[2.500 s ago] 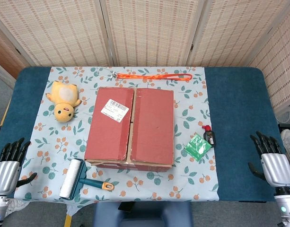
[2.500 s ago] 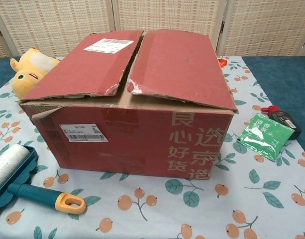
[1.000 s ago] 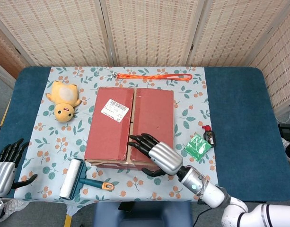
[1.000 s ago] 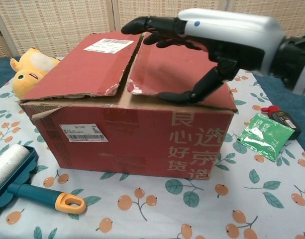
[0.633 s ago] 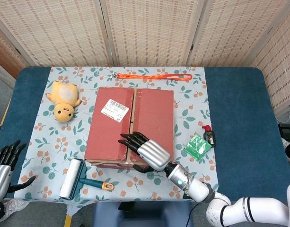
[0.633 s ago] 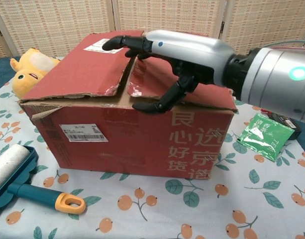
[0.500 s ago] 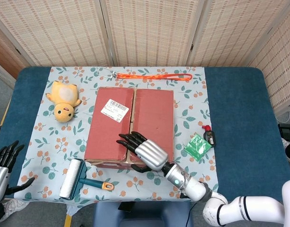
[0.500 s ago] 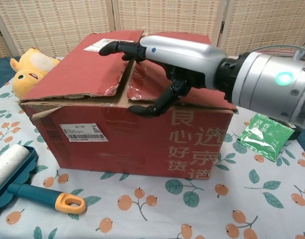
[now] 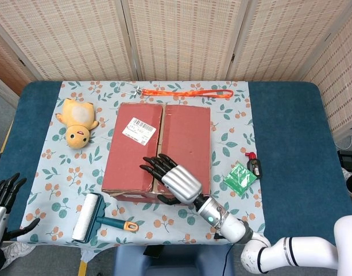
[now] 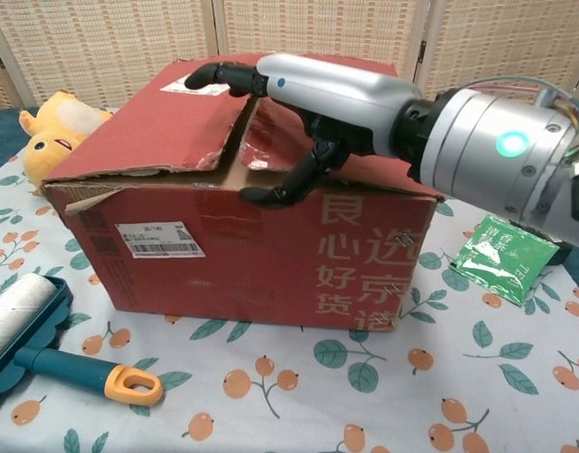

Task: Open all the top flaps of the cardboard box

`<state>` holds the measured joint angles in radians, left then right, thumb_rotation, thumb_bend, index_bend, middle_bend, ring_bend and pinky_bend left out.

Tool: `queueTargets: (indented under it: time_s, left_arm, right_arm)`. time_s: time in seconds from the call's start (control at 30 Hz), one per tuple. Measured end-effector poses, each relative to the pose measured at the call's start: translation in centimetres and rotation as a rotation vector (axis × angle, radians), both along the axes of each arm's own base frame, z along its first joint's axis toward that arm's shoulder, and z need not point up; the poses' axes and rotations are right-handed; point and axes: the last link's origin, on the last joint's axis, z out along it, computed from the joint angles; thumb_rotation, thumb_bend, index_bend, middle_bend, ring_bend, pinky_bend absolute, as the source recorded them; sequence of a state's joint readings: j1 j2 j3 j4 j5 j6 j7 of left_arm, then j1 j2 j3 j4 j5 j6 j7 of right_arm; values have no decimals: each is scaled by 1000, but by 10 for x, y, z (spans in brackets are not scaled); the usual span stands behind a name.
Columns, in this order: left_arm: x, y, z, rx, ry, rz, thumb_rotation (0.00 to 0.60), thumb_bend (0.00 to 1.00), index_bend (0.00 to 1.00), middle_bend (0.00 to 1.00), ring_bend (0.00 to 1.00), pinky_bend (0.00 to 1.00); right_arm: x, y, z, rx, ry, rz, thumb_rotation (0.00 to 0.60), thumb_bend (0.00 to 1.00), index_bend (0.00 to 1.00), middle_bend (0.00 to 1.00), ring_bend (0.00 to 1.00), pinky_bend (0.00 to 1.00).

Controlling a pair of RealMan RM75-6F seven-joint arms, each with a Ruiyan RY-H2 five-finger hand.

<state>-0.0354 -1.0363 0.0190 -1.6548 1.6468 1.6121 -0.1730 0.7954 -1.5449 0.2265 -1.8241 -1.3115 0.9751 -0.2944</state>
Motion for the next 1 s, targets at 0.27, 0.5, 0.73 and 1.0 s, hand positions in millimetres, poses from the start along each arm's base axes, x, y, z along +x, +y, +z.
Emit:
queueTargets:
  time_s: [0.27,0.5,0.73,1.0]
  left_arm:
    - [1,0,0,1,-6,-5,600,224,0,0,0,0]
    - [0,0,2,3,-12,-2,600,224,0,0,0,0]
    - [-1,-1,4,4,-11,-6,600,224,0,0,0,0]
    - [3,-2,1,-13,4,-33,600,224,0,0,0,0]
  right_arm:
    - [-1,-3,4,-16,-3,-5,600,414,0,0,0,0]
    - [0,-8,5,-41,2,0,600,413,0,0,0,0]
    - [-5,-11,17,-128,-19,2,600,414,0,0,0,0]
    - [-36,6,71,-303,-72,-64,600,414,0,0,0,0]
